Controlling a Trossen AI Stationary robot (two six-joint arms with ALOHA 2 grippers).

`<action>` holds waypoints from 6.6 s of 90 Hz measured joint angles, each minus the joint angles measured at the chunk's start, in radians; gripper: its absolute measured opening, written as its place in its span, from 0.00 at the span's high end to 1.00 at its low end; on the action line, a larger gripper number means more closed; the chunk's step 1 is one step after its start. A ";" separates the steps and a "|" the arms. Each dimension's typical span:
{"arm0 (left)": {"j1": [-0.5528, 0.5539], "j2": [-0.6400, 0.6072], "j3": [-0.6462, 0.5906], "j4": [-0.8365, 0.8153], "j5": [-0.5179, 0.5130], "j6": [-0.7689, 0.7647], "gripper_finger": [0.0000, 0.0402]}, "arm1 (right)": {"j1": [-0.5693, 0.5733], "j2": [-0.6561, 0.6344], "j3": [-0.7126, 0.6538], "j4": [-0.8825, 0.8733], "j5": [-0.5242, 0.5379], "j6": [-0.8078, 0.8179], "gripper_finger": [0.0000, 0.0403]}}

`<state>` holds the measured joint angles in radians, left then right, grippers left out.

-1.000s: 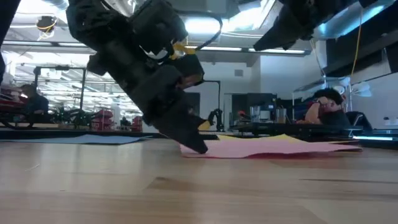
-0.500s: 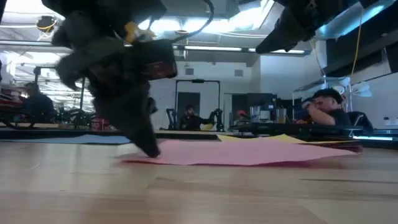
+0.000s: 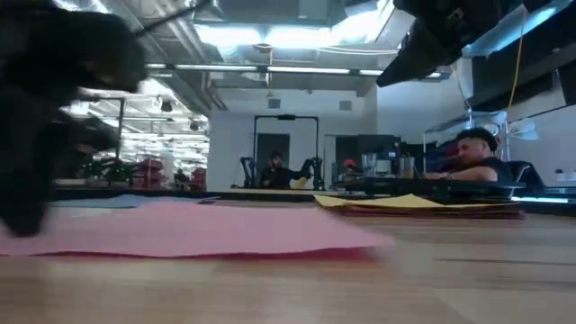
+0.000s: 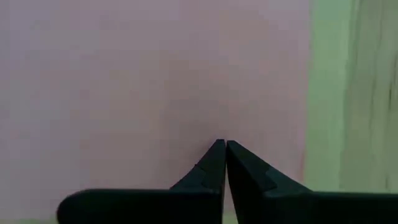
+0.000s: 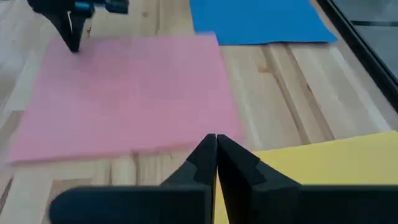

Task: Organize paper
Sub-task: Move the pink paper to the bottom left of the table, then move the yellow paper to the top center of the table

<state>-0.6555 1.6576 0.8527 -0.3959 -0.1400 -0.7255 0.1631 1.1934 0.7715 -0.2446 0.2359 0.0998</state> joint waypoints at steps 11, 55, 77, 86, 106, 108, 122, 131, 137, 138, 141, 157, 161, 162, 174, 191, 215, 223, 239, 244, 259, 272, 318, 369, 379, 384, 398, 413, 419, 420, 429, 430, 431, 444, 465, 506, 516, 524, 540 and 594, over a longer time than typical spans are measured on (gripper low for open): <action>-0.043 -0.091 0.002 -0.036 -0.038 -0.060 1.00 | 0.000 0.000 0.000 0.001 0.000 0.000 1.00; 0.255 -0.067 0.004 0.119 -0.273 0.269 1.00 | 0.000 0.000 0.000 0.010 0.004 0.000 1.00; 0.299 0.098 0.004 0.293 -0.068 0.370 1.00 | 0.000 0.000 0.000 0.000 0.004 0.000 1.00; 0.263 0.105 0.007 0.289 -0.035 0.342 1.00 | 0.000 0.000 0.000 -0.008 0.004 0.000 1.00; 0.133 0.092 0.006 0.271 -0.015 0.227 1.00 | 0.000 0.000 0.000 -0.021 0.004 0.000 1.00; 0.120 0.091 0.006 0.267 -0.015 0.209 1.00 | 0.000 0.000 0.000 -0.022 0.004 0.000 1.00; 0.042 0.088 0.006 0.236 -0.021 0.097 1.00 | 0.000 0.000 0.000 -0.022 0.004 0.000 1.00; 0.000 0.087 0.008 0.207 -0.027 0.051 1.00 | 0.000 0.000 0.000 -0.031 0.004 -0.001 1.00; -0.022 0.086 0.008 0.197 -0.027 0.033 1.00 | 0.000 0.000 0.000 -0.034 0.003 0.000 1.00; -0.026 0.086 0.008 0.196 -0.027 0.033 1.00 | 0.000 0.000 0.000 -0.036 0.003 -0.001 1.00; -0.035 0.086 0.008 0.192 -0.027 0.031 1.00 | 0.000 0.000 0.000 -0.038 0.003 0.000 1.00; -0.066 0.069 0.009 0.096 -0.023 0.007 1.00 | 0.000 0.000 0.000 -0.038 0.004 0.000 1.00; -0.073 0.053 0.008 0.054 -0.030 0.000 1.00 | 0.000 0.000 0.000 -0.038 0.003 0.000 1.00; -0.074 0.050 0.008 0.043 -0.033 -0.002 1.00 | 0.000 0.000 0.000 -0.038 0.003 0.000 1.00; -0.088 0.005 0.003 -0.059 -0.052 -0.031 1.00 | 0.000 0.000 0.000 -0.042 0.003 0.006 1.00; -0.109 -0.014 0.002 -0.079 -0.062 -0.053 1.00 | 0.000 0.000 0.000 -0.044 0.003 0.006 1.00; -0.109 -0.024 0.008 -0.053 -0.094 -0.037 1.00 | 0.000 0.000 0.000 -0.044 -0.001 0.021 1.00; -0.098 -0.026 0.009 0.013 -0.104 0.005 1.00 | 0.000 0.000 0.000 -0.044 -0.003 0.027 1.00; -0.078 -0.025 0.010 0.132 -0.123 0.117 1.00 | 0.000 0.000 0.000 -0.043 -0.009 0.027 1.00; -0.058 -0.025 0.008 0.155 -0.137 0.152 1.00 | 0.000 0.000 0.000 -0.042 -0.009 0.027 1.00; 0.006 -0.005 -0.019 0.271 -0.101 0.256 1.00 | 0.000 0.000 0.000 -0.041 -0.011 0.027 1.00; 0.042 0.036 -0.029 0.335 -0.015 0.314 1.00 | 0.000 0.000 0.000 -0.042 -0.011 0.026 1.00; 0.009 0.058 -0.030 0.333 0.113 0.264 1.00 | 0.000 0.000 0.000 -0.046 -0.012 0.025 1.00; -0.078 0.006 -0.016 0.312 0.059 0.130 1.00 | 0.000 0.000 0.000 -0.047 -0.020 0.025 1.00; -0.077 -0.076 -0.015 0.238 -0.042 0.130 1.00 | 0.000 0.000 0.000 -0.047 -0.022 0.025 1.00; -0.073 -0.115 -0.015 0.186 -0.104 0.128 1.00 | 0.000 0.000 0.000 -0.046 -0.050 0.031 1.00; -0.043 -0.189 -0.024 0.090 -0.241 0.100 1.00 | 0.000 0.045 0.000 -0.029 -0.135 0.109 0.98; 0.017 -0.204 -0.089 0.116 -0.307 0.132 1.00 | 0.000 0.188 -0.001 0.000 -0.135 0.106 0.85; 0.043 -0.204 -0.121 0.169 -0.338 0.166 1.00 | 0.000 0.247 -0.001 0.051 -0.115 0.090 0.78; 0.048 -0.204 -0.126 0.181 -0.343 0.172 1.00 | 0.000 0.255 -0.001 0.061 -0.106 0.083 0.77; 0.096 -0.204 -0.176 0.328 -0.364 0.239 1.00 | -0.003 0.309 0.014 0.088 -0.002 0.026 0.70; 0.100 -0.204 -0.182 0.346 -0.365 0.245 1.00 | -0.004 0.314 0.017 0.085 0.014 0.016 0.70; 0.104 -0.204 -0.188 0.363 -0.365 0.252 1.00 | -0.006 0.317 0.019 0.083 0.032 0.009 0.69; 0.156 -0.204 -0.245 0.491 -0.365 0.317 1.00 | -0.090 0.331 0.027 0.052 0.162 -0.070 0.78; 0.229 -0.204 -0.313 0.728 -0.365 0.353 1.00 | -0.260 0.333 -0.029 0.070 0.142 -0.119 0.97; 0.495 -0.205 -0.480 1.382 -0.125 0.567 1.00 | -0.401 0.333 -0.174 0.245 0.003 -0.003 1.00; 0.567 -0.205 -0.486 1.380 -0.081 0.577 1.00 | -0.413 0.333 -0.202 0.239 -0.011 0.011 1.00; 0.607 -0.205 -0.486 1.382 -0.044 0.577 1.00 | -0.417 0.333 -0.228 0.240 -0.011 0.042 1.00; 0.632 -0.205 -0.486 1.381 -0.012 0.574 1.00 | -0.418 0.324 -0.289 0.265 -0.002 0.110 1.00; 0.630 -0.205 -0.486 1.369 -0.011 0.560 1.00 | -0.419 0.265 -0.321 0.138 0.098 0.271 1.00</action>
<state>-0.0254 1.4528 0.3672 0.9733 -0.1509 -0.1651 -0.2558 1.4581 0.4506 -0.1061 0.3342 0.3705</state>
